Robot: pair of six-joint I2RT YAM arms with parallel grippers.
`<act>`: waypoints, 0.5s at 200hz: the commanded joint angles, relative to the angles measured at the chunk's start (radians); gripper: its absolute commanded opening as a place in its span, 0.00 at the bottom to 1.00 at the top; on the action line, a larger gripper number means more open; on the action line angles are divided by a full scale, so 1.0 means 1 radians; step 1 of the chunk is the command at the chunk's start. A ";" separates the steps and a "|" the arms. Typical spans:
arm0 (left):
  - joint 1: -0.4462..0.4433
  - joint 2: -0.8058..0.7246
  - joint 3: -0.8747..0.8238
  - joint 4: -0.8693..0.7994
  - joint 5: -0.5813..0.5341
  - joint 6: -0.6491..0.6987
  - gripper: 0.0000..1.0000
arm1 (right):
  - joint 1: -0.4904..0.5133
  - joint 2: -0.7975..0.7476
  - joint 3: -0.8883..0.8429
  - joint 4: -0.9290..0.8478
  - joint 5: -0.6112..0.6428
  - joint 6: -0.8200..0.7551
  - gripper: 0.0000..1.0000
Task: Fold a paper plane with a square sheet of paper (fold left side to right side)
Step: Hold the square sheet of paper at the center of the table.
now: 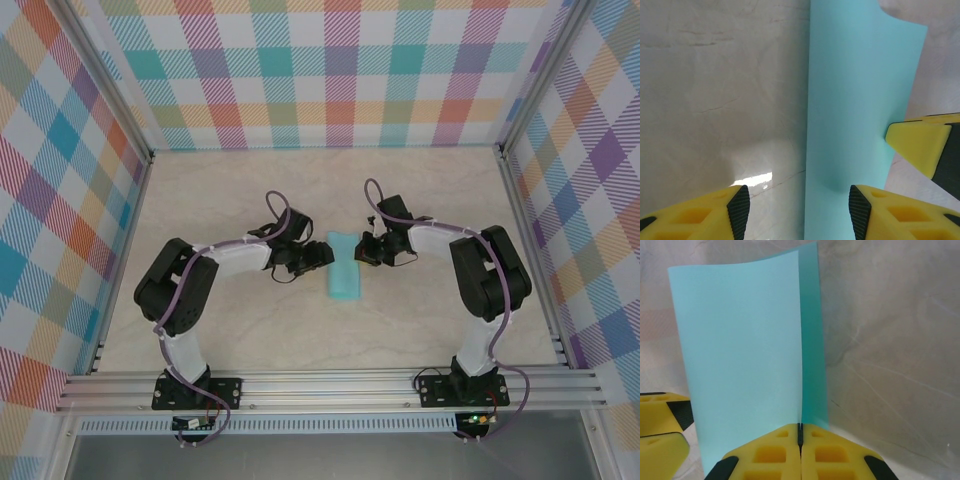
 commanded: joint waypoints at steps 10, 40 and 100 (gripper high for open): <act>-0.036 0.031 0.071 -0.025 0.015 -0.017 0.56 | 0.003 0.012 0.013 -0.009 0.008 -0.031 0.06; -0.050 0.069 0.100 -0.046 0.011 -0.016 0.53 | 0.004 0.021 0.020 0.000 -0.006 -0.033 0.07; -0.058 0.118 0.124 -0.092 -0.023 -0.033 0.48 | 0.002 0.017 0.036 -0.013 -0.006 -0.038 0.18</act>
